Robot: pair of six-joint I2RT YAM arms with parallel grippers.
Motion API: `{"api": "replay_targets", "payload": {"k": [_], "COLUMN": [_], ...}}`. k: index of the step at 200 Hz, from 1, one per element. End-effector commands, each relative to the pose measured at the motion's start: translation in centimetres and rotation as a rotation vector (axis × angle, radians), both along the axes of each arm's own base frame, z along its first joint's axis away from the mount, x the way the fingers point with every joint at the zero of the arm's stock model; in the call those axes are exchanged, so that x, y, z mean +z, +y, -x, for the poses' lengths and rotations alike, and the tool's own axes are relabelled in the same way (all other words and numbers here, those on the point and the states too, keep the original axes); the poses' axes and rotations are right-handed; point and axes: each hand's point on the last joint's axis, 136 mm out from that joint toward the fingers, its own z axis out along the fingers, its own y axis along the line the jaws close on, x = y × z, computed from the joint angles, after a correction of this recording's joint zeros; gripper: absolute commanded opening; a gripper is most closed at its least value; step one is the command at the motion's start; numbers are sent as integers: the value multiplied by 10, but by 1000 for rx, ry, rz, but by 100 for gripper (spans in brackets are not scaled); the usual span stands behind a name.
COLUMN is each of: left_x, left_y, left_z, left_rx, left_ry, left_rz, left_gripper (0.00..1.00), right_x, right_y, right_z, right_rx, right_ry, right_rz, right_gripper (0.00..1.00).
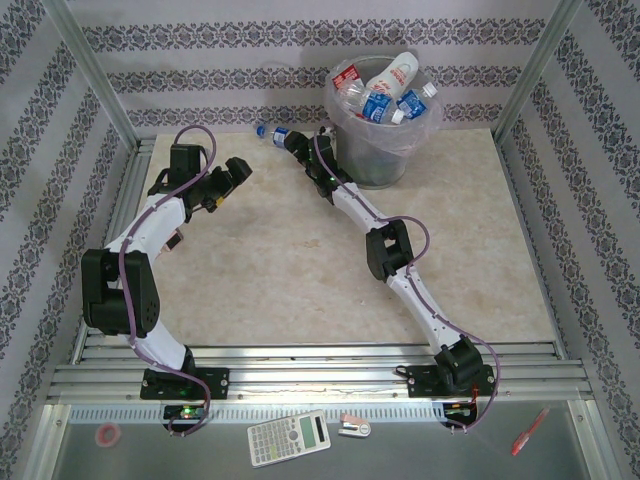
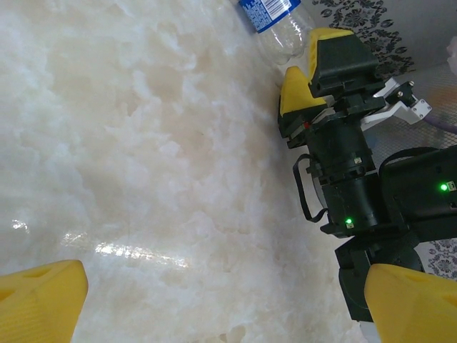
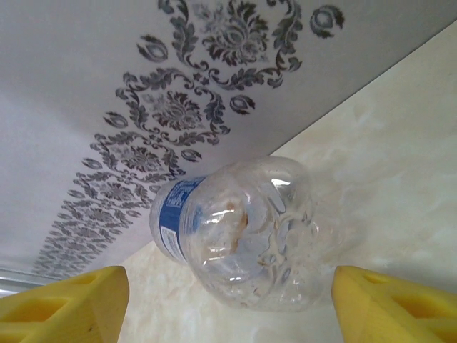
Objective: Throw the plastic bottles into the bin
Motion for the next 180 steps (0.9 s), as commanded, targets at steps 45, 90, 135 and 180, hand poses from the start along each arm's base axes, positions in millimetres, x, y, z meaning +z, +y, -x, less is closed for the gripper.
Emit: {"api": "replay_targets", "payload": {"k": [45, 90, 135, 180], "left_x": [-17, -39, -51, -65], "left_y": [40, 54, 63, 84], "left_z": [-56, -96, -126, -129], "left_rx": [190, 238, 266, 342], "left_ry": [62, 114, 135, 193], "left_rz": [-2, -30, -53, -119], "left_gripper": [100, 100, 100, 100], "right_x": [29, 27, 44, 75], "right_y": [9, 40, 68, 141], "right_z": [-1, 16, 33, 92], "right_rx": [-18, 48, 136, 408], "right_ry": [-66, -31, -29, -7], "right_rz": [-145, -171, -205, -204], "right_gripper": [70, 66, 63, 61]}}
